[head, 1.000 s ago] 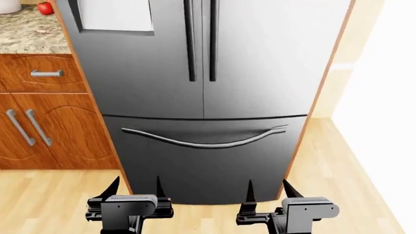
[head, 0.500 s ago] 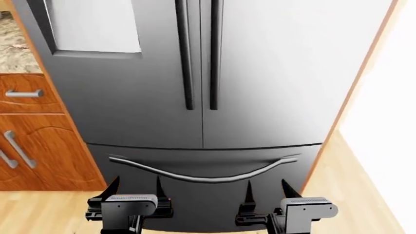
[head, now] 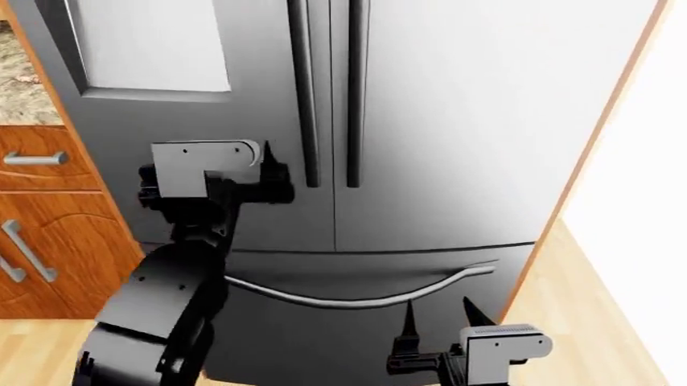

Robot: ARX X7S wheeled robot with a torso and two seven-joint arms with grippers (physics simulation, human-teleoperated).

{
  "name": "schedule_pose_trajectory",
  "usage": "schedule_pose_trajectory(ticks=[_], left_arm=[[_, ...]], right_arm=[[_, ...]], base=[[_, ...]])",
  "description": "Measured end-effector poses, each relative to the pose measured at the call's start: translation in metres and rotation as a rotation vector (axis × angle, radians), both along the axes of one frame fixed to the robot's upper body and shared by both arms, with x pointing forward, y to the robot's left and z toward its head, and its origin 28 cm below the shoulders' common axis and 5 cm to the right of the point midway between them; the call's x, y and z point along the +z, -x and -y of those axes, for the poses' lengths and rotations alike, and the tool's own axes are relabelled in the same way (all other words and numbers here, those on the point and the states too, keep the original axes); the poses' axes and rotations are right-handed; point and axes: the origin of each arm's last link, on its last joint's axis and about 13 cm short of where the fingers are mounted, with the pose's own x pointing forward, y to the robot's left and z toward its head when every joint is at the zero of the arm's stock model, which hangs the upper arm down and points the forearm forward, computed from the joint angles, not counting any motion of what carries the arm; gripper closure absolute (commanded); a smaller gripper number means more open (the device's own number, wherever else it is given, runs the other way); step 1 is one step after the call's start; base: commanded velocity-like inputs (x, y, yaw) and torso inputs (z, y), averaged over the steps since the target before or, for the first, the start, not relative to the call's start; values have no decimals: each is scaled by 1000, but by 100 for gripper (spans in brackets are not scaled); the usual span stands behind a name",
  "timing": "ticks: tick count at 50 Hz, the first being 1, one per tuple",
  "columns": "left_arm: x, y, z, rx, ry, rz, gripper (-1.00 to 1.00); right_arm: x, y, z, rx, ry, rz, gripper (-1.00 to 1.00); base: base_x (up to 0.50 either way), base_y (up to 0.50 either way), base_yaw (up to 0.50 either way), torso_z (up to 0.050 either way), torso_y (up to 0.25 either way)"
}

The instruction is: Open the fridge doors

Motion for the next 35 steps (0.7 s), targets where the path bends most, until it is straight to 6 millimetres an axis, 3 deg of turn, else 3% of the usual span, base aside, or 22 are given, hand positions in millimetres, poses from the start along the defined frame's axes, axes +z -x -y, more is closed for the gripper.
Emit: schedule_pose_trajectory(ticks=[6,14,24,35], left_arm=[[51,-27,19,-62,-37,22,-100],[81,-39,34,-105,-82,16,-100],[96,-45,40,-108,-109,0,-100],[89,-57,45,-77,-108,-42,-100]], right_arm=[[0,-1,0,3,1,1,-100],[-1,-2,0,5,4,-1,-100],[-2,-3,1,5,7,-4,-100],[-1,-3,1,3,5,-2,-100]], base=[[0,0,0,0,0],[0,0,0,0,0],[0,0,0,0,0],[0,0,0,0,0]])
